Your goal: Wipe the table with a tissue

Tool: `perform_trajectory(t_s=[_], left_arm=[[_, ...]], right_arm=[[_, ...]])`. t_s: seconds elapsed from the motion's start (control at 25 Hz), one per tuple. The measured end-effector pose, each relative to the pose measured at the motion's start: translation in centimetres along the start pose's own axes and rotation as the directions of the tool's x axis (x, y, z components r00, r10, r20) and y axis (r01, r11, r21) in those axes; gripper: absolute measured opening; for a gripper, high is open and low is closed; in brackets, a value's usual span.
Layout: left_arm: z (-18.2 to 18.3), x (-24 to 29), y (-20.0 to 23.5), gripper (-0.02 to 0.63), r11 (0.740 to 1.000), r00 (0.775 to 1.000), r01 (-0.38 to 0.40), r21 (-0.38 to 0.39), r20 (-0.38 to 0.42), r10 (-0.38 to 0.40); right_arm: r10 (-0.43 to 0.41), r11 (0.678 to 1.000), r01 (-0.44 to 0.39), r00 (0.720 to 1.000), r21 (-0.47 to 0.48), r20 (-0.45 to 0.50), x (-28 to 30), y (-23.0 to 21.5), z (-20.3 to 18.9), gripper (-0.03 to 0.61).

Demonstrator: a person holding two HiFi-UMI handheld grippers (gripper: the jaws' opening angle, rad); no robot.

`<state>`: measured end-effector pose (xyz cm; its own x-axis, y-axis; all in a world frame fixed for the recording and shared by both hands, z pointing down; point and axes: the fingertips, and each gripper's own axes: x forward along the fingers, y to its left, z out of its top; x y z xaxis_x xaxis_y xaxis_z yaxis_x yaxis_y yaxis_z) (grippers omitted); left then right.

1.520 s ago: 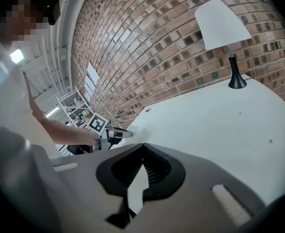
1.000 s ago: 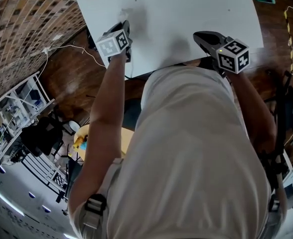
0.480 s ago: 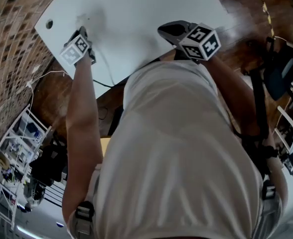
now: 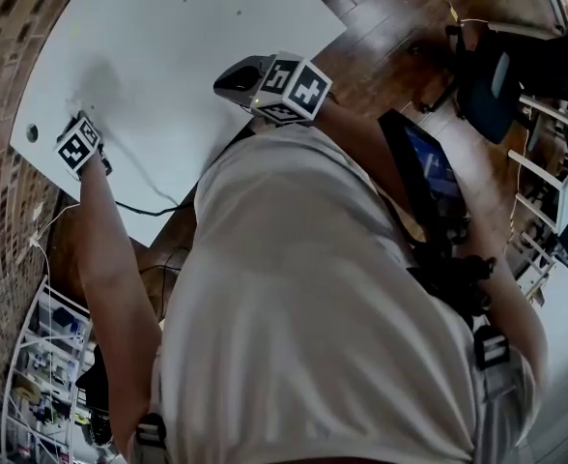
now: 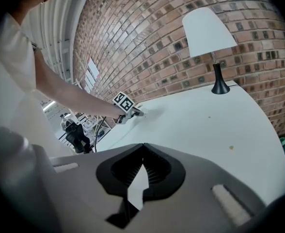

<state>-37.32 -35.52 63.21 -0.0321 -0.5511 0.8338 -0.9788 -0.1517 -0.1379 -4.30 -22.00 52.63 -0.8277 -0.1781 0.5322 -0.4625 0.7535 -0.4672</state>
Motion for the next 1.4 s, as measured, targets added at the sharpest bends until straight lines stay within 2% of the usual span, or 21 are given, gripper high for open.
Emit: perform_trajectory(t_s=[0.08, 0.16, 0.2, 0.28, 0.36, 0.56, 0.72, 0.88, 0.96, 1.08, 1.28, 1.4], left_arm=[[-0.5, -0.5, -2.6, 0.04, 0.998, 0.998, 0.057, 0.009, -0.014, -0.056], [-1.5, -0.2, -6.9, 0.04, 0.984, 0.982, 0.178, -0.025, -0.056, -0.179], [-1.7, 0.0, -7.6, 0.04, 0.979, 0.976, 0.203, -0.026, -0.076, -0.205], [-1.2, 0.0, -5.9, 0.038, 0.986, 0.984, 0.165, 0.031, -0.08, -0.162], [0.0, -0.3, -5.1, 0.038, 0.985, 0.989, 0.145, 0.094, -0.052, -0.14], [-0.1, -1.2, -8.9, 0.038, 0.969, 0.982, 0.185, 0.162, -0.055, -0.179], [-0.8, -2.3, -12.9, 0.038, 0.957, 0.97, 0.244, 0.157, -0.051, -0.239], [-1.7, -3.6, -17.0, 0.04, 0.926, 0.939, 0.344, 0.156, -0.041, -0.342], [-2.1, -4.3, -18.9, 0.041, 0.917, 0.926, 0.374, 0.135, 0.007, -0.379], [-2.2, -6.1, -21.8, 0.043, 0.912, 0.909, 0.406, 0.063, 0.077, -0.41], [-2.1, -7.7, -23.3, 0.044, 0.914, 0.908, 0.403, -0.04, 0.144, -0.394], [-2.2, -8.3, -23.7, 0.044, 0.907, 0.903, 0.414, -0.076, 0.157, -0.399]], right_arm=[[0.008, 1.0, -0.008, 1.0, -0.002, -0.005, -1.5, 0.0, -0.7, 0.008], [0.003, 1.0, -0.003, 1.0, -0.001, -0.015, -2.8, -0.4, -1.4, 0.008], [0.001, 1.0, -0.001, 1.0, 0.0, -0.016, -2.7, -0.5, -1.4, 0.008], [0.01, 1.0, -0.01, 1.0, 0.003, -0.007, -1.0, -0.4, -0.7, 0.008], [0.026, 1.0, -0.026, 1.0, 0.0, -0.001, 0.3, -0.2, -0.2, 0.008], [0.035, 0.999, -0.035, 0.999, 0.0, 0.009, 0.1, -0.2, -0.1, 0.008], [0.045, 0.999, -0.045, 0.999, 0.0, 0.019, -0.2, -0.2, -0.6, 0.008], [0.039, 0.999, -0.039, 0.999, 0.012, 0.028, -0.4, -0.6, -0.7, 0.008], [0.036, 0.999, -0.036, 0.999, 0.017, 0.037, -0.5, -0.8, -0.5, 0.008], [0.03, 0.999, -0.032, 0.998, 0.033, 0.047, -1.1, -1.4, -0.6, 0.008], [0.04, 0.999, -0.041, 0.998, 0.029, 0.043, -1.4, -1.8, -0.7, 0.008], [0.042, 0.999, -0.043, 0.998, 0.024, 0.044, -1.6, -2.2, -0.6, 0.008]])
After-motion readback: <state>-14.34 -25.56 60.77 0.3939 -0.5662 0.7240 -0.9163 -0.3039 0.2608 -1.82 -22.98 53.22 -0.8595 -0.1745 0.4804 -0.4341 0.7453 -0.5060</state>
